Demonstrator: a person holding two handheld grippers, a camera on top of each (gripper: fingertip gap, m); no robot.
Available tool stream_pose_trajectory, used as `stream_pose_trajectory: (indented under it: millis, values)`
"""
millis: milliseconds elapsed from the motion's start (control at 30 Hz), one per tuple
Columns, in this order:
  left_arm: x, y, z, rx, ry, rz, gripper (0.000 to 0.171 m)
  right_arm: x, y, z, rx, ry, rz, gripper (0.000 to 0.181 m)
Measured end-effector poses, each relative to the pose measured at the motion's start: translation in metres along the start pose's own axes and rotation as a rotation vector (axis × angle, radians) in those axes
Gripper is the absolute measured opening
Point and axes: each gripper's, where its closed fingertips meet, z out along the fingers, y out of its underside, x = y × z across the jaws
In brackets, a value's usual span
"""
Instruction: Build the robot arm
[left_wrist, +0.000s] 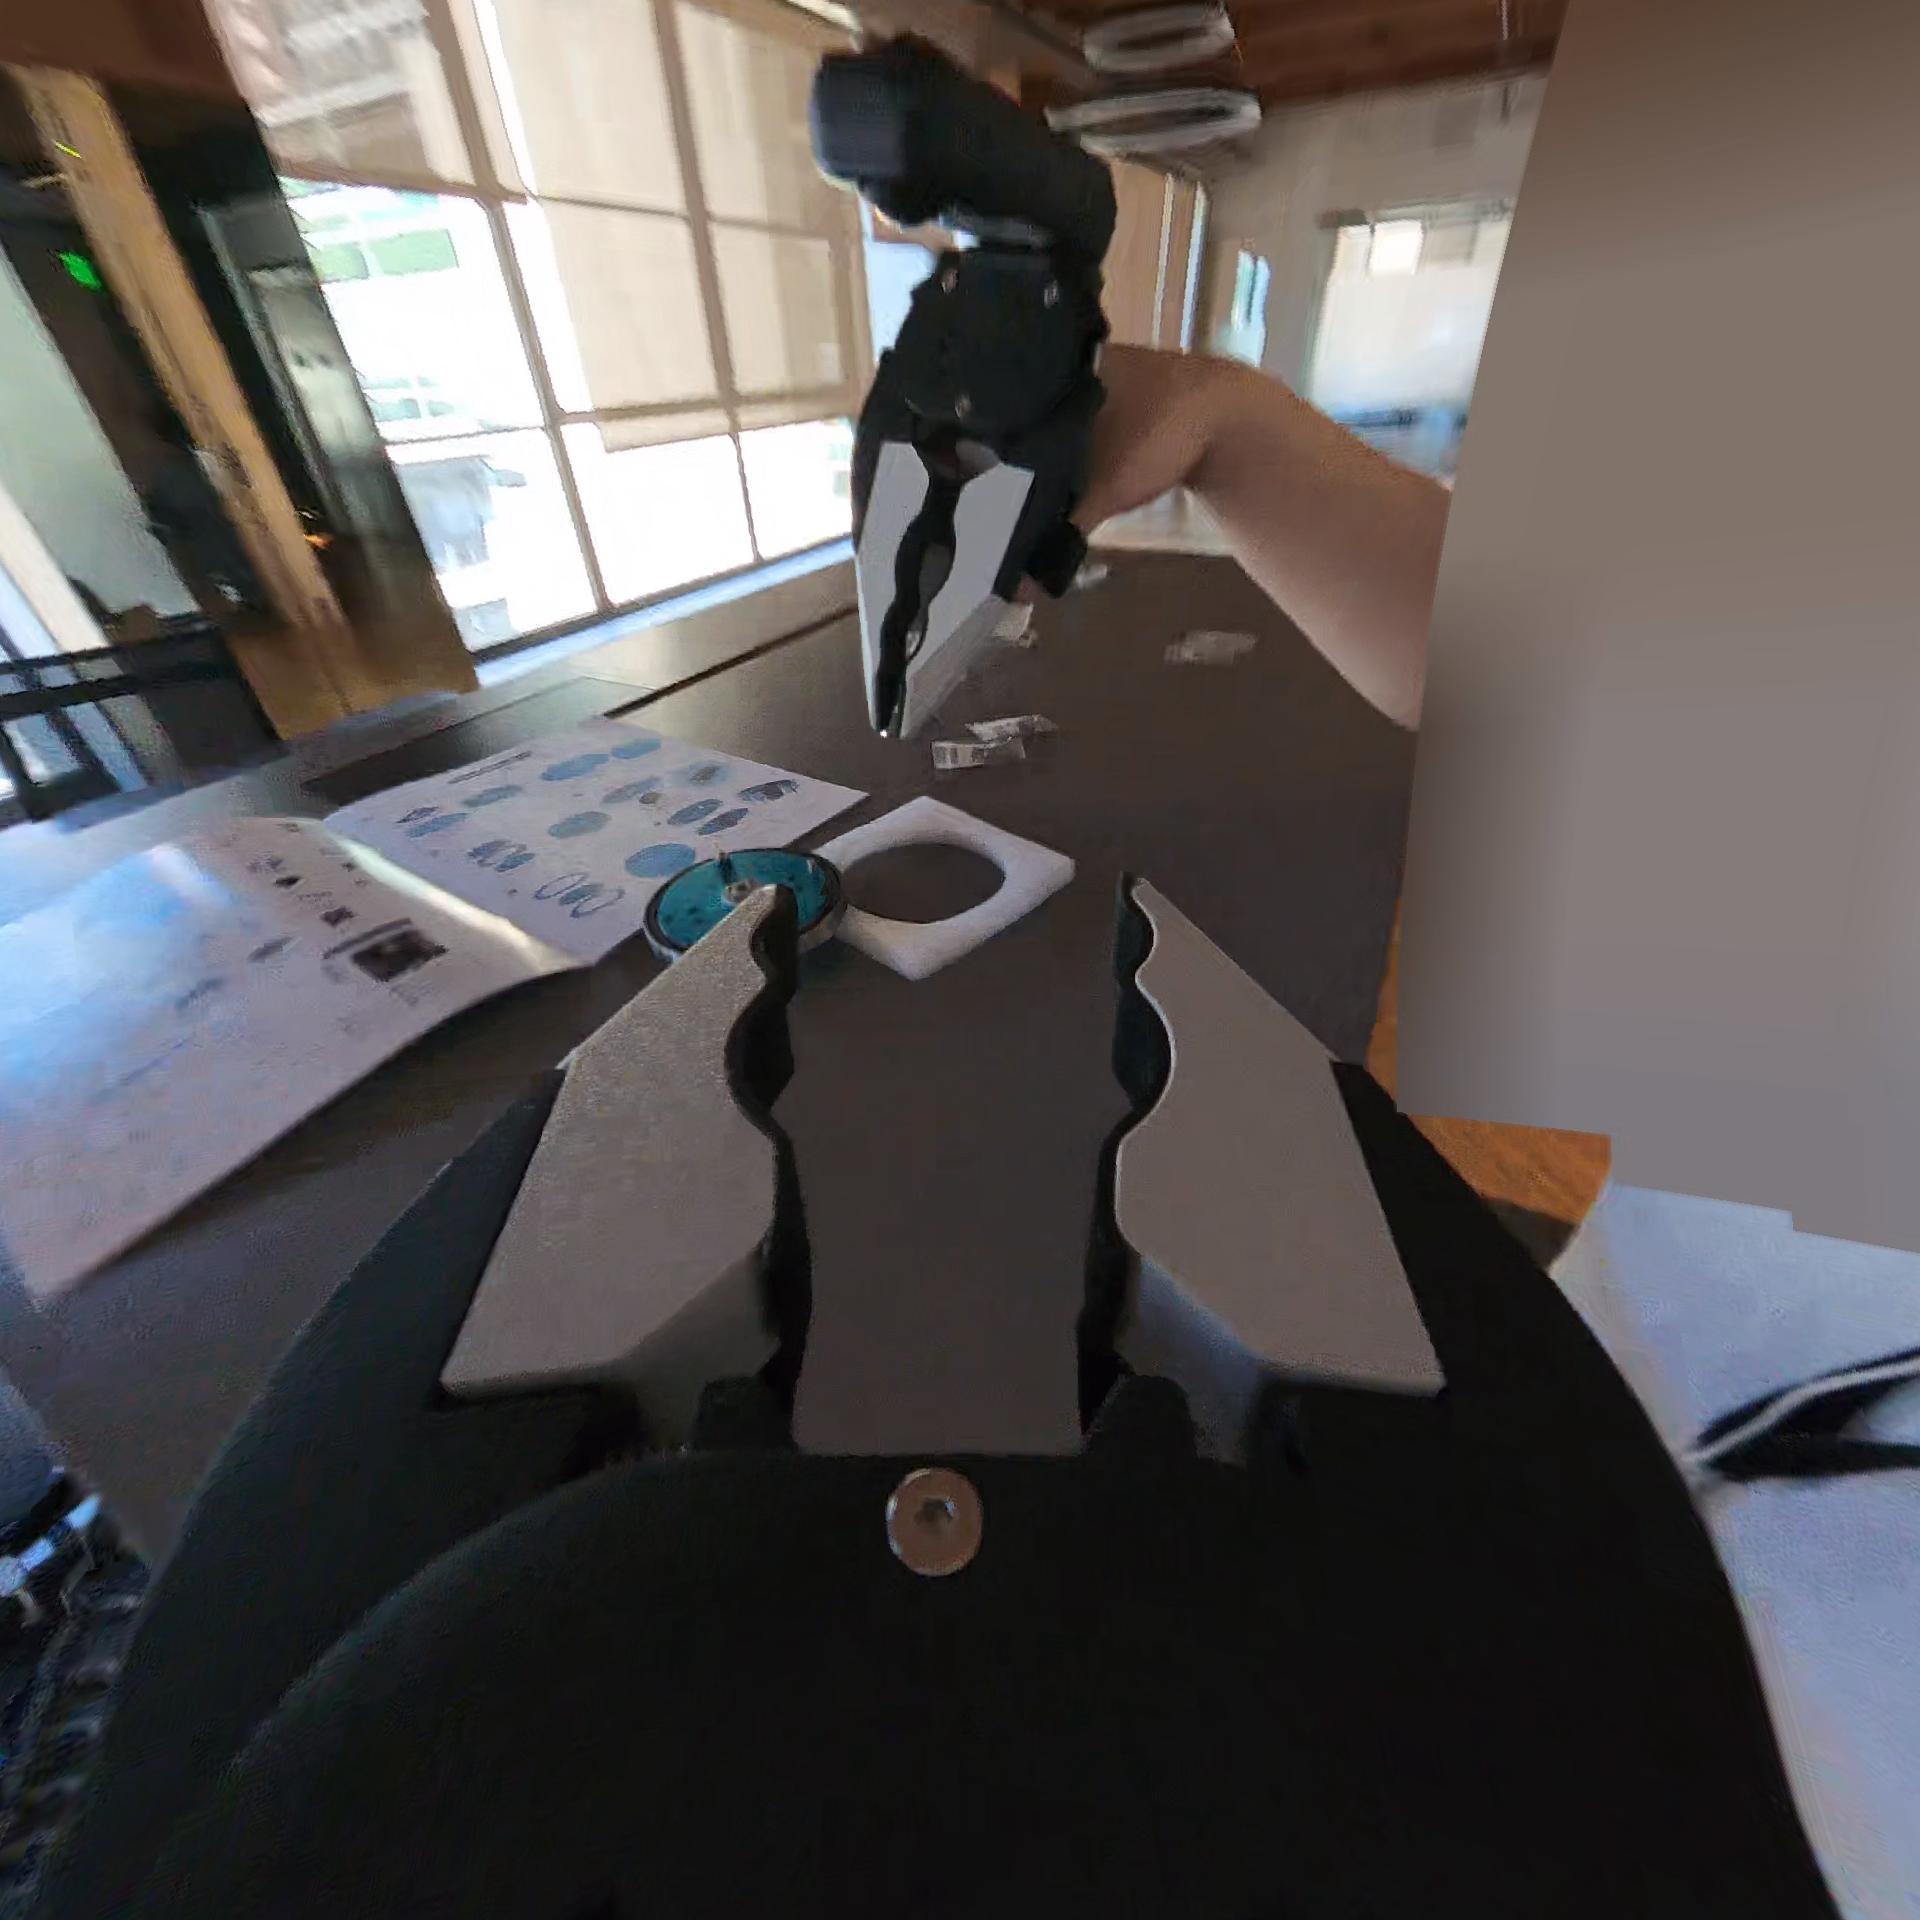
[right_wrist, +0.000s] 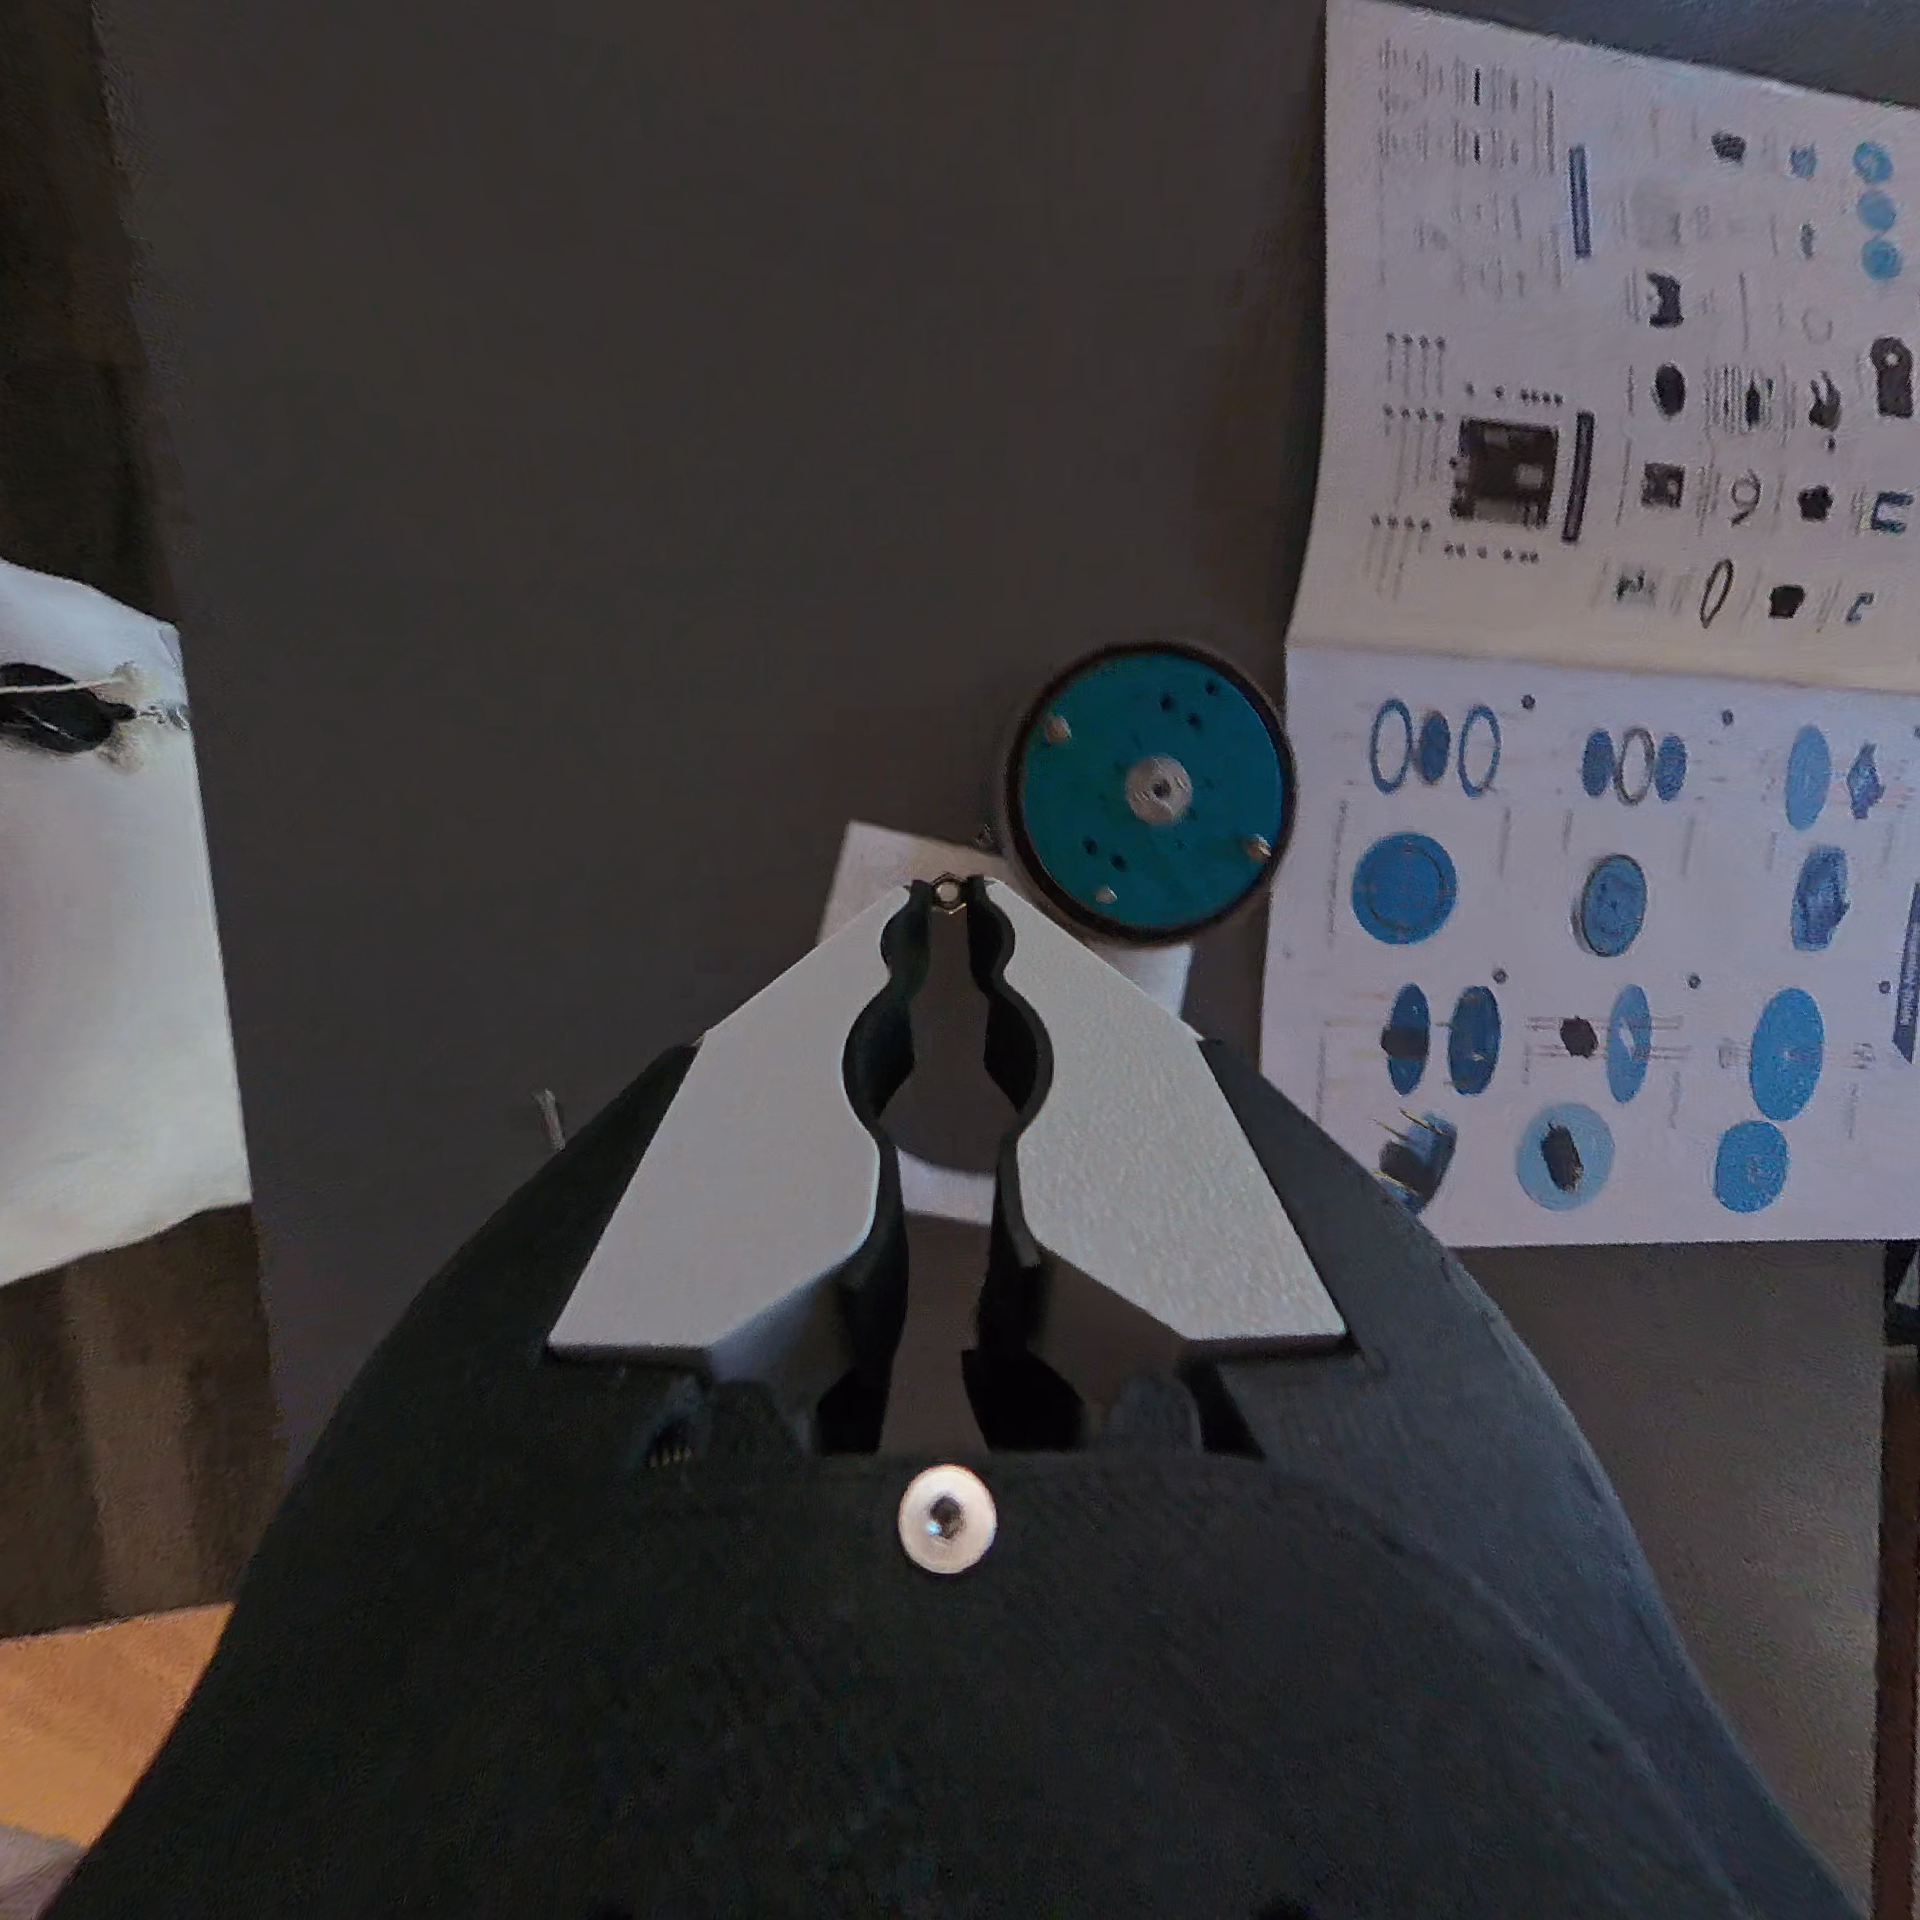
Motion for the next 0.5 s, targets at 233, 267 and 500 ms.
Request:
stream_pose_trajectory:
  millis: [233,267,500]
  values:
    - [-0.096,0.043,0.155,-0.336,0.215,-0.012,0.075,0.028,0.028,0.030,-0.080,-0.146,-0.133,0.005]
    - [-0.104,0.052,0.164,-0.353,0.233,-0.052,0.077,0.033,0.031,0.035,-0.100,-0.146,-0.152,0.005]
    - [-0.105,0.100,0.166,-0.398,0.206,0.041,0.097,0.040,0.032,0.046,-0.113,-0.221,-0.289,0.002]
